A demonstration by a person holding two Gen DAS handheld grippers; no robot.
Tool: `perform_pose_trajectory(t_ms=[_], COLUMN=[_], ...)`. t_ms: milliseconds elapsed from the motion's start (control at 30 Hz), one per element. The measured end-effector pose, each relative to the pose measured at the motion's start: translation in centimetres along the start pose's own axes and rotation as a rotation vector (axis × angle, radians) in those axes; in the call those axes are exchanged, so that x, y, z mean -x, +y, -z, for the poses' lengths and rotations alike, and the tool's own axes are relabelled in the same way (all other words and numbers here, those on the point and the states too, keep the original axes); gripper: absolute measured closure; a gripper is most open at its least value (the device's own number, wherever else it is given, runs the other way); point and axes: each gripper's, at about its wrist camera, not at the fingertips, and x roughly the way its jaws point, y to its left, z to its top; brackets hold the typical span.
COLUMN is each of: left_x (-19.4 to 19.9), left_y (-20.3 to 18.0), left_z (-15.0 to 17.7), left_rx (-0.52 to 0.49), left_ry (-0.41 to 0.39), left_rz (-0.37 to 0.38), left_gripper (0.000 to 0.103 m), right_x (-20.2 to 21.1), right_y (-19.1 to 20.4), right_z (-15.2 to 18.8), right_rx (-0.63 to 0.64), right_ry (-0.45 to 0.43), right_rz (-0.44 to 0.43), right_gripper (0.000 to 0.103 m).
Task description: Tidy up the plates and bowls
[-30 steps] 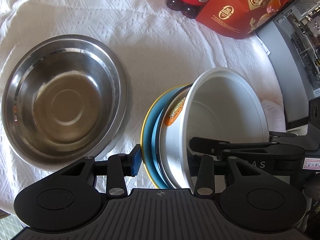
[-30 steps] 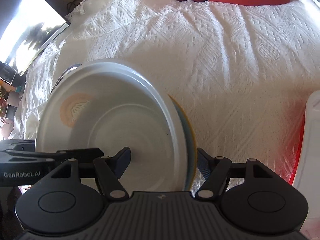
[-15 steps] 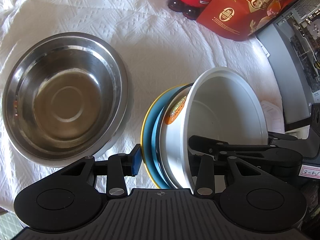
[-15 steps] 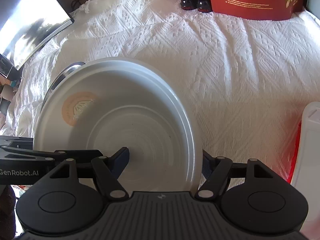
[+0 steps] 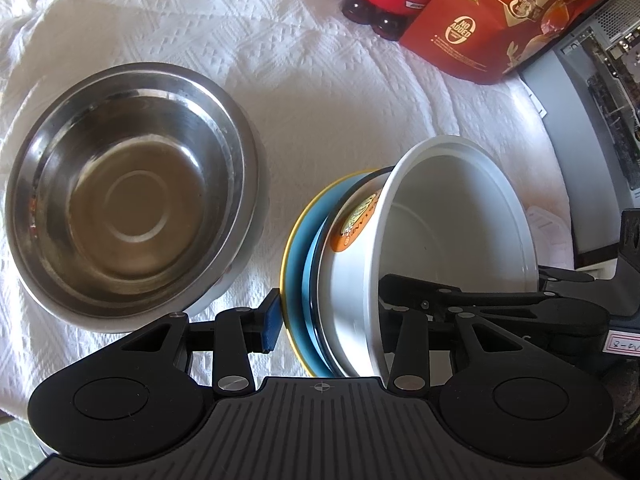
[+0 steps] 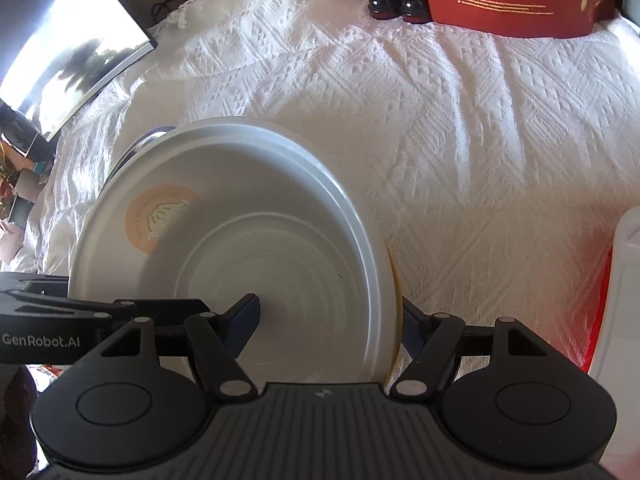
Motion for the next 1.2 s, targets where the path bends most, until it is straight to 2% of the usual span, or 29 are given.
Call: perform_pose_trajectory(t_ms=[233, 333, 633, 833, 900, 1200], left_x=[-0.2, -0.1, -0.1, -0.8, -1.0, -1.5], left_y=[-0.6, -0.8, -0.5, -0.7, -0.4, 0.5], left_z=[-0.2, 0.0, 0.3, -0.3, -0.5, -1.1], left_rx=[-0.018, -0.031, -0.035, -0.035, -0.023, -0.009], left_ry=[0.001, 0.0, 0.02, 0.019, 0.033, 0.074], left_rz=[-0.017, -0.019, 0.011, 0.005, 0.028, 0.091], left_gripper=[0.059, 0.059, 0.058, 0.057, 0.056, 0.053], right_x=[-0.1, -0.1, 0.6, 0.1, 0.1, 0.0], right_y=[-0.8, -1.1, -1.2, -1.2, -1.4, -1.8], right_z=[0.3, 0.6, 1.3, 0.7, 0.5, 0.1], right_rx=[-0.041, -0.053, -0.099, -0.111, -0.129, -0.175], right_ry=[0.019, 0.028, 0.04, 0.063, 0.069, 0.11], right_rz=[-0.074, -0.107, -0.132, -0.095, -0.101, -0.124], right_gripper=[0.031, 0.034, 0.033, 0.033, 0.036, 0.034])
